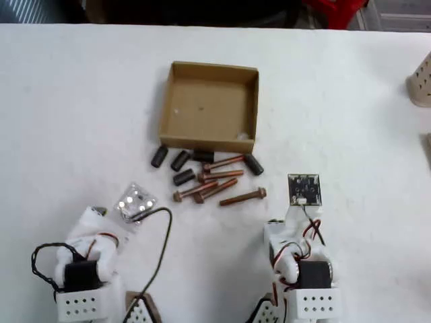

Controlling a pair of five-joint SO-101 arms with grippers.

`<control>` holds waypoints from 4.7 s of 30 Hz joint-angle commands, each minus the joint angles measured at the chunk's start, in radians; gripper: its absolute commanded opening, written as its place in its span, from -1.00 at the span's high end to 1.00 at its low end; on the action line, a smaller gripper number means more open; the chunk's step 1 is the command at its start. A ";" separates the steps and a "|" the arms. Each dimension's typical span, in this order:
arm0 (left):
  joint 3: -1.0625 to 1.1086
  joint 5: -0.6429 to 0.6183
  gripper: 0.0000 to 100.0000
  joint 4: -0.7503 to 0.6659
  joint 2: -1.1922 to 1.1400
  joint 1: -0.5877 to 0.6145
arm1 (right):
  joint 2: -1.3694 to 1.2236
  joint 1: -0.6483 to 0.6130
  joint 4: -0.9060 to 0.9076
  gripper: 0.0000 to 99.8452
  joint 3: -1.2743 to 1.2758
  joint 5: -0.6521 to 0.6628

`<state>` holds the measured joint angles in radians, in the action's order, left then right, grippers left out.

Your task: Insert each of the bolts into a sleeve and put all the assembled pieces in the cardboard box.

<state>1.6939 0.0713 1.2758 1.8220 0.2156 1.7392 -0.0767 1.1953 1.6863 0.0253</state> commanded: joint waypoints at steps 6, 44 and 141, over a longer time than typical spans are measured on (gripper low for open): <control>-0.002 0.008 0.95 0.008 0.001 -0.012 | 0.012 -0.007 0.002 0.96 0.008 0.006; -0.003 0.002 0.95 -0.163 0.002 0.027 | 0.013 -0.016 -0.509 0.96 0.006 0.411; -0.945 0.176 0.95 -0.157 -1.093 -0.377 | -1.124 0.506 -0.332 0.97 -0.589 0.295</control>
<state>0.9283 0.1189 1.1347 0.9889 -0.0453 0.5838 0.3682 0.9053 1.0833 0.3153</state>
